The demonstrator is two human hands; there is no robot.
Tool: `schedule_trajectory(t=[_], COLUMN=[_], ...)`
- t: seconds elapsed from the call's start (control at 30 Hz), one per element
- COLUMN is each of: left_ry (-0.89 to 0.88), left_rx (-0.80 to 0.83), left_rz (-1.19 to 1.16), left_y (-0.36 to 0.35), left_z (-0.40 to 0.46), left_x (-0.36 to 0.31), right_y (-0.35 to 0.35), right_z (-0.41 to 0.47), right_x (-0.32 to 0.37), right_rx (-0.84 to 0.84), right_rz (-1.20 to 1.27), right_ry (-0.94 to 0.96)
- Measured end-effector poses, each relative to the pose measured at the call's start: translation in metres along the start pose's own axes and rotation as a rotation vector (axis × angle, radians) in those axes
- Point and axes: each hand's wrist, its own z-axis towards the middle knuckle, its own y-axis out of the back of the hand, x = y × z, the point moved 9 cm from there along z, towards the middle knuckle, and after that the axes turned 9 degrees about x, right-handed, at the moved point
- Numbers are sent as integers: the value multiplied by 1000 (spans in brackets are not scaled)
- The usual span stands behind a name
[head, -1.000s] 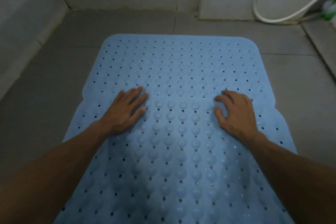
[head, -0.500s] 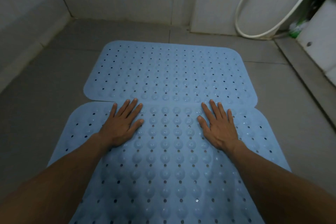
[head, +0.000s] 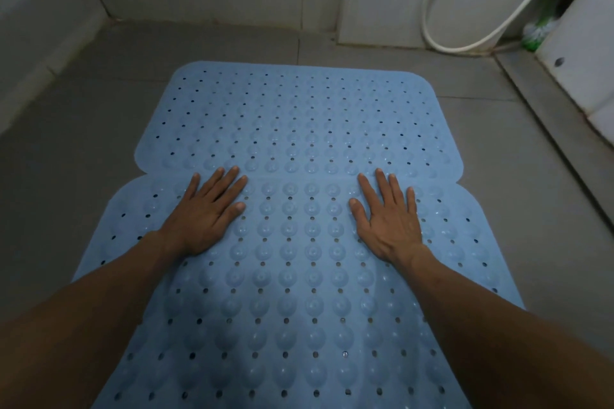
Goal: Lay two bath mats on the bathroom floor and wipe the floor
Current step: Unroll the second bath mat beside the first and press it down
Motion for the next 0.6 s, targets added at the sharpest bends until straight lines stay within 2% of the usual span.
schedule_trajectory(t=[0.6], left_ry=[32], left_rx=[-43], left_rz=[-36], left_y=[2], left_z=[-3], left_x=[-2], right_y=[2], right_z=[0], right_x=[-2], right_rx=[-11], right_rz=[4], right_ry=[-27])
